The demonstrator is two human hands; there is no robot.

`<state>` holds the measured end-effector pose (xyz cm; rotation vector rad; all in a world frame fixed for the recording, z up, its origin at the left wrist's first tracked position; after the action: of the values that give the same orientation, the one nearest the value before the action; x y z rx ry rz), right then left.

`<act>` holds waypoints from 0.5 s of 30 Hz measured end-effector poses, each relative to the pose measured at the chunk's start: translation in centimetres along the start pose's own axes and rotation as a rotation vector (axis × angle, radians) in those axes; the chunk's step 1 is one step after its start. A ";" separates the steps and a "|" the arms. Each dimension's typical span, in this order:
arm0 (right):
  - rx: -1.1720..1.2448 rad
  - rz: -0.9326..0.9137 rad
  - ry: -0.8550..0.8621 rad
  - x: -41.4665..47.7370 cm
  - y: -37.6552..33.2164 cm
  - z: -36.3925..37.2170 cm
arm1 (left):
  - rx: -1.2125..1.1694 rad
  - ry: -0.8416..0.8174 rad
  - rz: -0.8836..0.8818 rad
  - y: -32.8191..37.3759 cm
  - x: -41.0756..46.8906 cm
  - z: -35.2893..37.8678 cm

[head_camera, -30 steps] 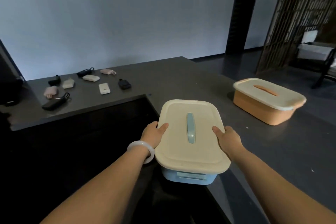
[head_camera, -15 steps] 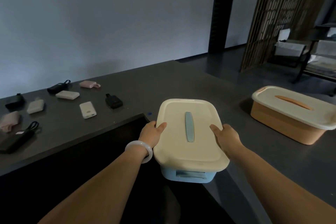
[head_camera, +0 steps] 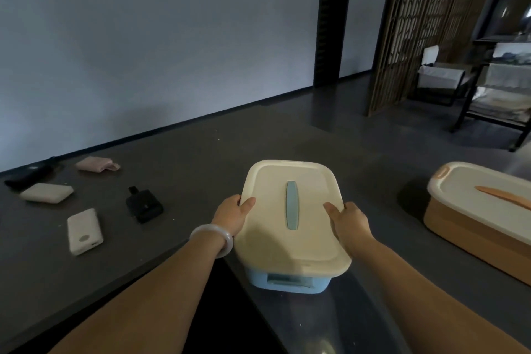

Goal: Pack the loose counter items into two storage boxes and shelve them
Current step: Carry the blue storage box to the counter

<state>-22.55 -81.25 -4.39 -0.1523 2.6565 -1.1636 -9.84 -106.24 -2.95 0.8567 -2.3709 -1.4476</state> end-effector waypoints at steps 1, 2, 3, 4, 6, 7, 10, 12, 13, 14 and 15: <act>0.011 0.022 0.008 0.9 -0.2 0.4 | 0.001 -0.011 0.004 0.0 1.3 0.1; 0.017 0.046 0.010 1.6 -0.1 0.8 | 0.012 -0.031 -0.002 -0.2 2.5 0.3; 0.023 0.072 0.013 2.2 -0.1 1.3 | 0.028 -0.056 -0.010 -0.5 3.7 0.7; 0.031 0.095 0.023 2.8 -0.1 1.6 | 0.044 -0.078 -0.017 -0.7 4.9 0.9; 0.050 0.130 0.058 4.1 -0.3 1.9 | 0.050 -0.110 -0.020 -0.8 7.6 1.5; 0.062 0.144 0.072 4.9 -0.6 2.0 | 0.044 -0.126 -0.015 -0.7 8.9 1.7; 0.081 0.205 0.123 6.8 -1.3 2.5 | 0.037 -0.188 0.035 0.0 12.8 2.5; 0.103 0.259 0.164 7.6 -1.4 3.0 | 0.051 -0.231 0.075 0.4 15.1 2.8; 0.121 0.282 0.185 7.8 -1.5 3.3 | 0.059 -0.255 0.090 0.5 16.2 3.0; 0.132 0.301 0.207 8.0 -1.7 3.6 | 0.062 -0.279 0.101 0.7 17.3 3.0; 0.141 0.320 0.227 8.1 -2.0 3.8 | 0.061 -0.301 0.111 0.8 18.3 3.1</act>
<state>-29.39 -86.82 -6.86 0.4375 2.6385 -1.3154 -26.29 -114.51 -5.56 0.5408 -2.6427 -1.5616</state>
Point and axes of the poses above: each hand's wrist, its own x-axis towards the middle knuckle, its own z-axis out of the palm, y = z × x, the point moved 6 cm from there along x, towards the middle knuckle, and after that the axes turned 9 degrees about -x, right-handed, at the moved point
